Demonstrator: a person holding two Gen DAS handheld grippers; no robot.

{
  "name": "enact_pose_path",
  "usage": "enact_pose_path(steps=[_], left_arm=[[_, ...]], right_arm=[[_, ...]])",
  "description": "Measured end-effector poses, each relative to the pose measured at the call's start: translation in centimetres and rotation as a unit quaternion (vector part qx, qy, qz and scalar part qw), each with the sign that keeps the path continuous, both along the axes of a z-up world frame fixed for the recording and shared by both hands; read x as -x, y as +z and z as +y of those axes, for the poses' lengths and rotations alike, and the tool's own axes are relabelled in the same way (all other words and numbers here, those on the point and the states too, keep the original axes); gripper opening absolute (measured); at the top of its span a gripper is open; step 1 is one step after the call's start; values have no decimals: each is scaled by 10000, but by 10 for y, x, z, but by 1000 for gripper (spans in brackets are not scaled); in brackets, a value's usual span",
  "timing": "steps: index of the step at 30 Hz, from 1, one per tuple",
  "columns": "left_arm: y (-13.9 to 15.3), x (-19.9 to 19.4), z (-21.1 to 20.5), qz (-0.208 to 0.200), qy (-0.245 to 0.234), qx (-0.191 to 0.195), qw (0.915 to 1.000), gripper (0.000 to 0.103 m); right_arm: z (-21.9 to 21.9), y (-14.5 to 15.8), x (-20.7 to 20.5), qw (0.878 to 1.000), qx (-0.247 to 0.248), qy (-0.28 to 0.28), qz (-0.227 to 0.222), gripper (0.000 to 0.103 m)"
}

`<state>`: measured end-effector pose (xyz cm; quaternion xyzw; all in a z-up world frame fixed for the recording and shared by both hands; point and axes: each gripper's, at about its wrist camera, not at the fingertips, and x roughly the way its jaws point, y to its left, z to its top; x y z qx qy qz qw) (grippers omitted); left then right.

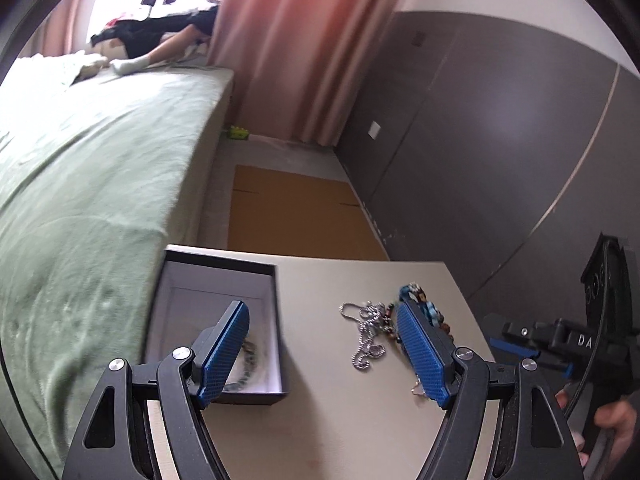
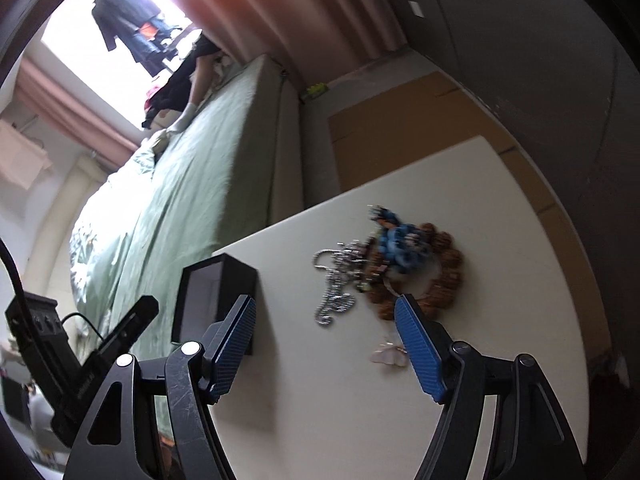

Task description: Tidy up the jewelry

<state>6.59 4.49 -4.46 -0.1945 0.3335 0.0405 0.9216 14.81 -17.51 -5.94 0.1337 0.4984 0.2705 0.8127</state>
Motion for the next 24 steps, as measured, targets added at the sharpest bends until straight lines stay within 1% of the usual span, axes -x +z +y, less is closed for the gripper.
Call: enact_pose_path(steps=[2, 4, 6, 10, 12, 17, 20, 21, 24], left_arm=[[-5, -7, -8, 186, -20, -118, 9998, 77], [-10, -17, -14, 357, -23, -117, 9993, 77], [-14, -25, -19, 439, -66, -81, 9990, 77], [-21, -40, -34, 624, -130, -153, 9979, 75], [-24, -50, -39, 785, -156, -153, 9967, 66], [-32, -75, -49, 1160, -139, -38, 9931, 62], [-41, -90, -53, 1433, -110, -11, 9896, 54], [-44, -95, -54, 1519, -103, 1, 9883, 52], [-54, -108, -58, 1728, -91, 35, 9849, 51]], right_arm=[[-9, -4, -4, 9999, 9, -99, 81, 72], [-18, -9, -9, 9996, -16, -213, 195, 72], [-25, -15, -14, 9991, -56, -309, 293, 72], [-38, -27, -29, 9973, -189, -441, 552, 72], [-45, -32, -33, 9963, -275, -502, 647, 72], [-63, -34, -42, 9941, -483, -656, 710, 72], [-72, -35, -45, 9924, -615, -753, 758, 72], [-75, -36, -46, 9916, -660, -791, 777, 72], [-81, -39, -51, 9900, -734, -856, 849, 72]])
